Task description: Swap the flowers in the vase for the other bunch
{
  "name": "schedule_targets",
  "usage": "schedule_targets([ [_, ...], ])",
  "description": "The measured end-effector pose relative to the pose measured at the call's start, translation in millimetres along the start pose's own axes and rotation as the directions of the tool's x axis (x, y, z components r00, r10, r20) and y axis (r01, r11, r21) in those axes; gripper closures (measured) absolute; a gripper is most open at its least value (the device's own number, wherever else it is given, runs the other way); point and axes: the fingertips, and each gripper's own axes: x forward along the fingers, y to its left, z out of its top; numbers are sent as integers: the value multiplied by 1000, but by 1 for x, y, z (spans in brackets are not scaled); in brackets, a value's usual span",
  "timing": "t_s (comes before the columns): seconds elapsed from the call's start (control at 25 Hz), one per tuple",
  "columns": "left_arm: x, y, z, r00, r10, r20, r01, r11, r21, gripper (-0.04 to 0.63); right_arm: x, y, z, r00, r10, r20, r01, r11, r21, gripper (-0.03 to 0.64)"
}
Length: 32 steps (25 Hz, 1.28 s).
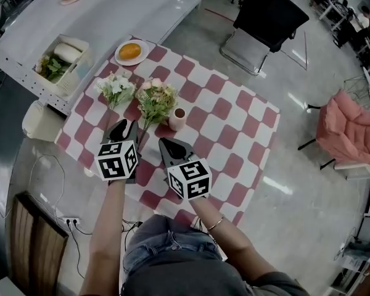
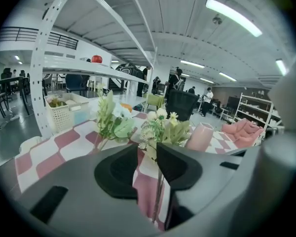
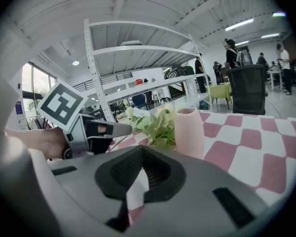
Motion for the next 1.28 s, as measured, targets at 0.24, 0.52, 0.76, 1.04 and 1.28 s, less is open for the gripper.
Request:
schedule_targets([
  [0.24, -28, 30, 10, 995, 93, 40, -93, 996, -2, 471, 11, 23, 8, 997, 76, 14, -75, 997, -18, 606],
  [0.52, -31, 54, 4, 994, 103, 33, -103, 995, -3, 481, 28, 42, 6, 994, 110, 2, -110, 994, -14, 606],
  [0.76, -13, 80, -5, 996, 77, -32, -76, 997, 31, 444, 49, 51, 6, 998, 63, -19, -64, 998, -22, 606],
  [1.04, 14, 106, -2, 995, 0, -98, 8, 997, 80, 420, 74, 60, 11, 999, -29, -33, 29, 999, -13, 606],
  [1.28, 36, 114, -3, 983, -75, -166, 94, 990, 105, 420, 90, 61, 13, 993, -109, -35, 109, 994, 17, 606],
])
